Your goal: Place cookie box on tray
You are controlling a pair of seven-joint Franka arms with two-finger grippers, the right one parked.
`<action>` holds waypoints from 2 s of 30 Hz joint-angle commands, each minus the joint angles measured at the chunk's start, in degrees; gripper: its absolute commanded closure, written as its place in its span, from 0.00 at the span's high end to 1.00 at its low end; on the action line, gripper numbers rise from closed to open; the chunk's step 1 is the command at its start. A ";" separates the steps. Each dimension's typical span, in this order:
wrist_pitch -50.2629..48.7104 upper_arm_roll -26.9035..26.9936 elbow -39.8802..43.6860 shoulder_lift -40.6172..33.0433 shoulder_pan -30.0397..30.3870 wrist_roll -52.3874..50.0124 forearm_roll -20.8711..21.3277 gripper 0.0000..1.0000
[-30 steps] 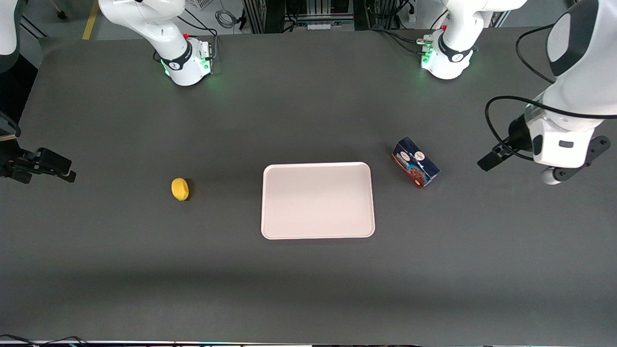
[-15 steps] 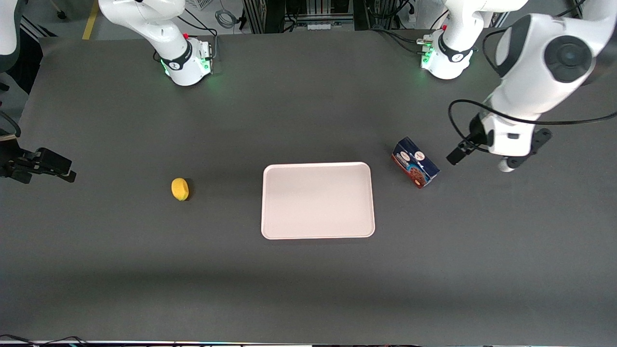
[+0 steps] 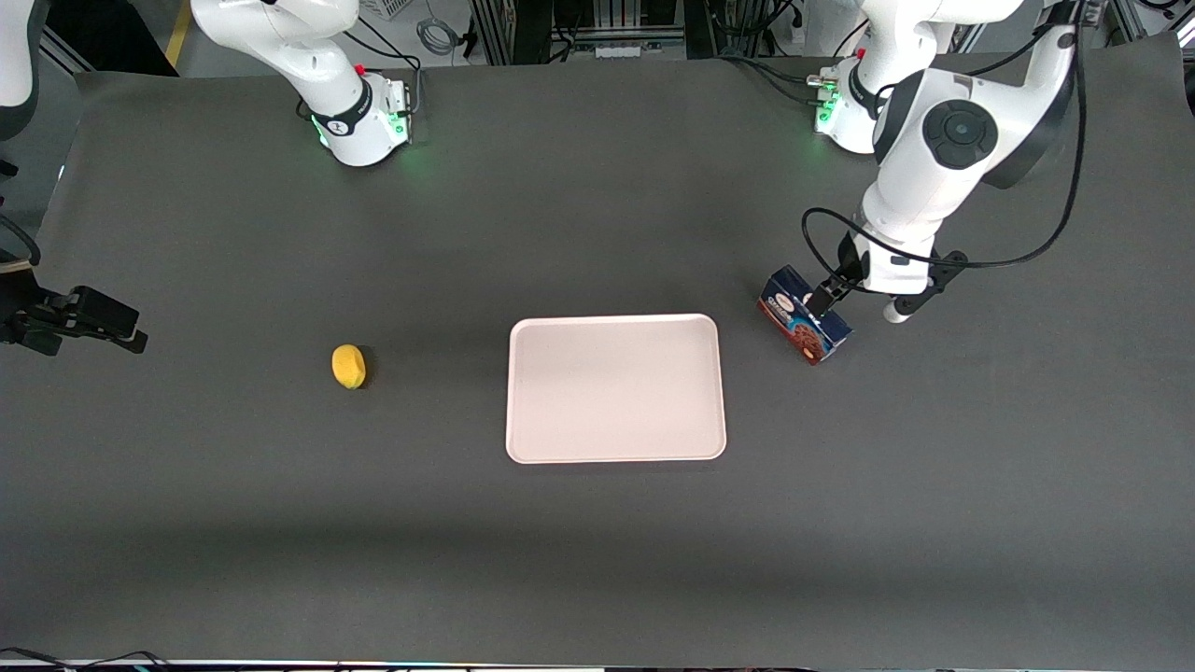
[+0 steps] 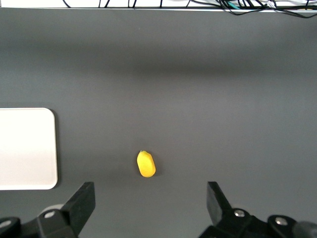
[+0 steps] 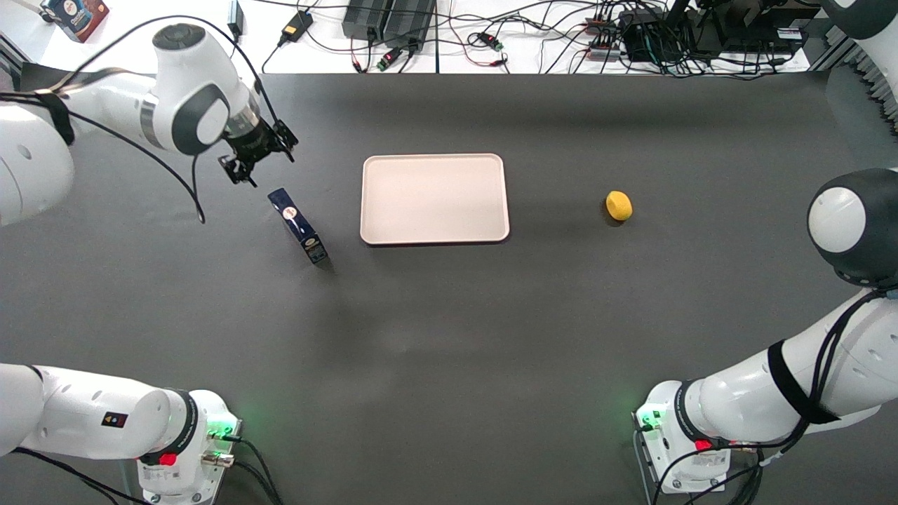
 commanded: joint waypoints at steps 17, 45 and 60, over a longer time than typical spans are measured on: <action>15.44 -0.08 -7.38 4.75 -0.34 -4.09 0.10 1.00; 23.44 -0.08 -9.14 13.19 -1.04 -4.53 0.27 0.99; 22.83 -0.08 -9.14 13.89 -1.13 -4.80 0.36 0.69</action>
